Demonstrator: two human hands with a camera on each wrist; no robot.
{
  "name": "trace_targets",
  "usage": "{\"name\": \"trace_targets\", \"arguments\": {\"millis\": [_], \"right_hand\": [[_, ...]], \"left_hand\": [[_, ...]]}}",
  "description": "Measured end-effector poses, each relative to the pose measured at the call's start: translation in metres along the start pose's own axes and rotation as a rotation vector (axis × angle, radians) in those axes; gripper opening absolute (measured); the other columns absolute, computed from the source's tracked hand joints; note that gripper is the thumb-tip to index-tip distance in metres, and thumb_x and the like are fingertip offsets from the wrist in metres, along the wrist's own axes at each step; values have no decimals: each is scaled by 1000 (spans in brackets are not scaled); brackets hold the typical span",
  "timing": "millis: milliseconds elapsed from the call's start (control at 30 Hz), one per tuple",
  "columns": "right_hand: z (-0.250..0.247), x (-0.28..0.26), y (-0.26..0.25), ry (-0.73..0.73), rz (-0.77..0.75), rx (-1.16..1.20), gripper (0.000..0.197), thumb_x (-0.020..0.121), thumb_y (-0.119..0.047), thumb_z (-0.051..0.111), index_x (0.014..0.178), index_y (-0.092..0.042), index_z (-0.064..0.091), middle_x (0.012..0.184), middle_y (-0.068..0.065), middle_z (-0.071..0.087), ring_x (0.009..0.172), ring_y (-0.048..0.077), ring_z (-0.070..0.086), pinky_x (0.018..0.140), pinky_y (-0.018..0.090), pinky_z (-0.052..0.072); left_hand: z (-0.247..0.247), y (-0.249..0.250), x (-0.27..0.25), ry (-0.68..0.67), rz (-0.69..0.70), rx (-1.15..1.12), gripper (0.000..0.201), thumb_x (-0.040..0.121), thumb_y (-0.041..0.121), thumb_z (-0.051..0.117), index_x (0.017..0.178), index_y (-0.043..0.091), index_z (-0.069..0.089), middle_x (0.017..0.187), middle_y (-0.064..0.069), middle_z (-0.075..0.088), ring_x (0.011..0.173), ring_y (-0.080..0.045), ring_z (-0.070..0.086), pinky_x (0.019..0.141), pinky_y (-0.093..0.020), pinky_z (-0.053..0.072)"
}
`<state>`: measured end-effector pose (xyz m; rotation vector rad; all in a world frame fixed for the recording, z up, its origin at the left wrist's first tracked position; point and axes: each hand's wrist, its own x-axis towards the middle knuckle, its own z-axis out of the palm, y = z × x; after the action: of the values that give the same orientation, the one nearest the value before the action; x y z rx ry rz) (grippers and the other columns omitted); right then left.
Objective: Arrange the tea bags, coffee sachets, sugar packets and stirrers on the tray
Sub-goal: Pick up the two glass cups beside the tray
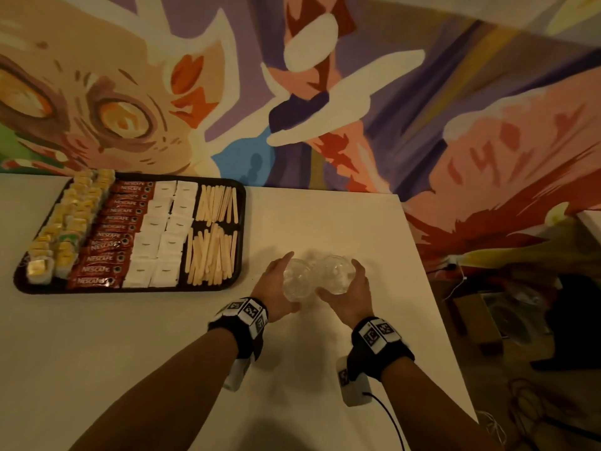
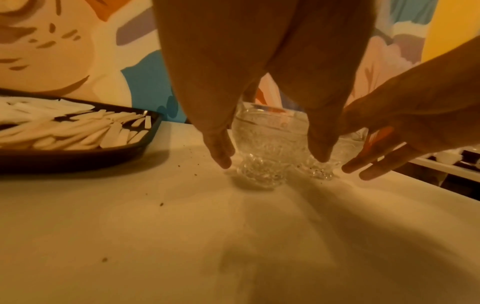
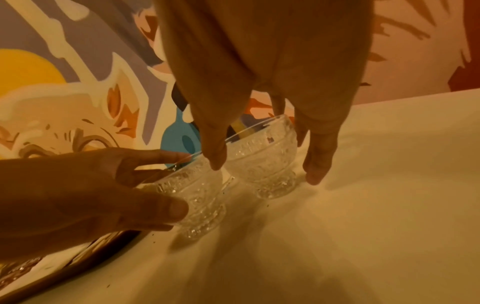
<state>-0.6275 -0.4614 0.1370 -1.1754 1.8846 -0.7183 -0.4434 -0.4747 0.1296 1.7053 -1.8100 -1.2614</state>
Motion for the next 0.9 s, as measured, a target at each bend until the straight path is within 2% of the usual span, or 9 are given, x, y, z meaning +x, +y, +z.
{"name": "trace_targets", "arguments": {"millis": [133, 300, 433, 533, 600, 700, 733, 833, 900], "right_hand": [[4, 10, 6, 5, -29, 18, 100, 65, -23, 90, 145, -19, 30, 137, 7, 45, 125, 23, 48, 102, 36, 46], [7, 22, 15, -10, -51, 32, 96, 60, -29, 92, 135, -23, 34, 131, 5, 51, 116, 26, 57, 96, 43, 52], [8, 30, 11, -47, -98, 29, 93, 57, -28, 92, 131, -27, 35, 126, 0, 54, 109, 24, 60, 92, 41, 54], [8, 41, -4, -101, -148, 52, 90, 57, -21, 92, 127, -30, 36, 121, -3, 56, 105, 21, 61, 88, 37, 56], [8, 52, -18, -154, -196, 69, 86, 58, -11, 91, 124, -29, 38, 118, -3, 57, 103, 19, 62, 82, 27, 55], [10, 75, -46, -249, -273, 15, 88, 58, -6, 90, 125, -26, 37, 116, -4, 58, 102, 17, 60, 79, 17, 49], [12, 83, -54, -287, -274, 0, 90, 57, -7, 91, 127, -25, 36, 118, -3, 58, 104, 18, 61, 81, 19, 50], [20, 108, -80, -396, -261, -27, 98, 42, -24, 90, 126, -34, 38, 123, 4, 57, 108, 28, 62, 87, 42, 56], [28, 127, -94, -438, -278, -75, 99, 35, -32, 87, 122, -37, 40, 124, 6, 57, 109, 30, 61, 87, 49, 56]], "left_hand": [[4, 1, 6, 36, 22, -22, 108, 62, 17, 87, 149, 26, 24, 144, -1, 34, 122, -19, 49, 89, -19, 41], [1, -1, 4, 101, -36, -45, 107, 52, 27, 91, 143, 27, 35, 134, 4, 41, 114, -17, 52, 95, -30, 50], [-2, -2, -1, 202, -44, -75, 101, 52, 31, 91, 138, 27, 40, 125, 7, 42, 111, -16, 52, 94, -34, 52], [-9, -5, -1, 289, -62, -107, 100, 53, 34, 91, 138, 28, 38, 132, 3, 38, 112, -16, 50, 94, -34, 51], [-16, -4, 2, 344, -79, -104, 98, 55, 35, 90, 137, 27, 37, 134, 1, 37, 118, -17, 44, 98, -32, 46], [-29, -1, 8, 451, -139, -143, 94, 56, 33, 91, 133, 24, 38, 133, -2, 36, 116, -14, 38, 93, -28, 41], [-34, 0, 11, 486, -166, -155, 94, 56, 33, 91, 133, 23, 38, 134, -3, 35, 116, -15, 38, 93, -29, 41], [-47, 3, 22, 540, -246, -165, 98, 57, 36, 90, 135, 19, 34, 138, -7, 31, 122, -24, 39, 93, -32, 43], [-54, 5, 32, 540, -299, -191, 102, 58, 35, 90, 138, 17, 30, 141, -8, 27, 125, -26, 39, 96, -34, 44]]}}
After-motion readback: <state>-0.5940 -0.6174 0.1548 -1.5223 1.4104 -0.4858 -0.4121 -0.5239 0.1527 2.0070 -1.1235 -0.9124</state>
